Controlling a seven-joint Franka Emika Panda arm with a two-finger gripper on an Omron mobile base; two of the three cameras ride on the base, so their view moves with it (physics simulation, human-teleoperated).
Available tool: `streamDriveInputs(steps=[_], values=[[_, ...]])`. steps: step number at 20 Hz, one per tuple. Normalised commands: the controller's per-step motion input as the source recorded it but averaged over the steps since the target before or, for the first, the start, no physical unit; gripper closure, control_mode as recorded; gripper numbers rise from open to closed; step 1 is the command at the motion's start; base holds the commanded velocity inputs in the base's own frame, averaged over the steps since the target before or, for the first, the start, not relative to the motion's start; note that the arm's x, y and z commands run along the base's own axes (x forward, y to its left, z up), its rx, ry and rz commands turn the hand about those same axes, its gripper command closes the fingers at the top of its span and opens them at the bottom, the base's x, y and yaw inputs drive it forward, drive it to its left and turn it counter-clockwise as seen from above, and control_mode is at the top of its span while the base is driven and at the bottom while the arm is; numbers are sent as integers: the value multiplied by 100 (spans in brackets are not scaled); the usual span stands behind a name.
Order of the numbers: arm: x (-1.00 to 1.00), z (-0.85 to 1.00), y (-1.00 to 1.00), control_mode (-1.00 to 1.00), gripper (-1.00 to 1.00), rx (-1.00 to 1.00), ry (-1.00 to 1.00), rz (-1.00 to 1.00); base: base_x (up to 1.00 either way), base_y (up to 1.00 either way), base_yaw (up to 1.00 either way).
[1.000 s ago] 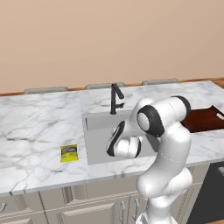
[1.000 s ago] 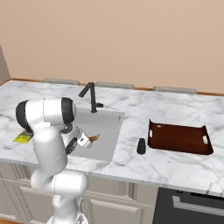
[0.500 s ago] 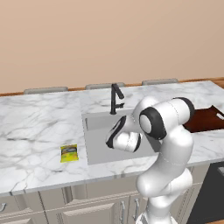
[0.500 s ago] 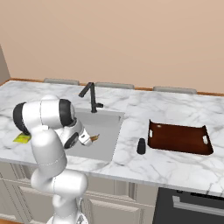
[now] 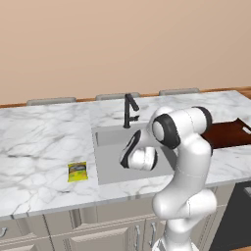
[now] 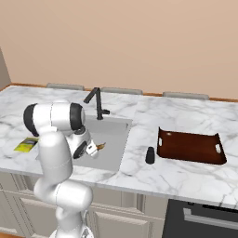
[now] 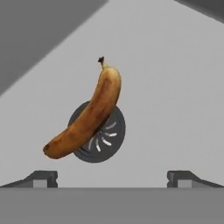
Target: Pick up all produce items and place them in the sink. Turn on the sink faucet to wash them. Then turn the sink off and put them in the tray.
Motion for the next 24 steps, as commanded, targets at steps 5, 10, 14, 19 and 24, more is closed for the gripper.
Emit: streamDriveInputs(steps=[5,10,14,19,24], values=[[39,33,14,-100,-100,0,10,-7,0,0,0],[45,43,13,-100,-100,0,7,-9,0,0,0],[43,49,1,-100,-100,0,11,-10,0,0,0],[32,-3,18,-100,-100,0,25,-8,0,0,0],[13,-23,44,-100,-100,0,23,-5,0,0,0]])
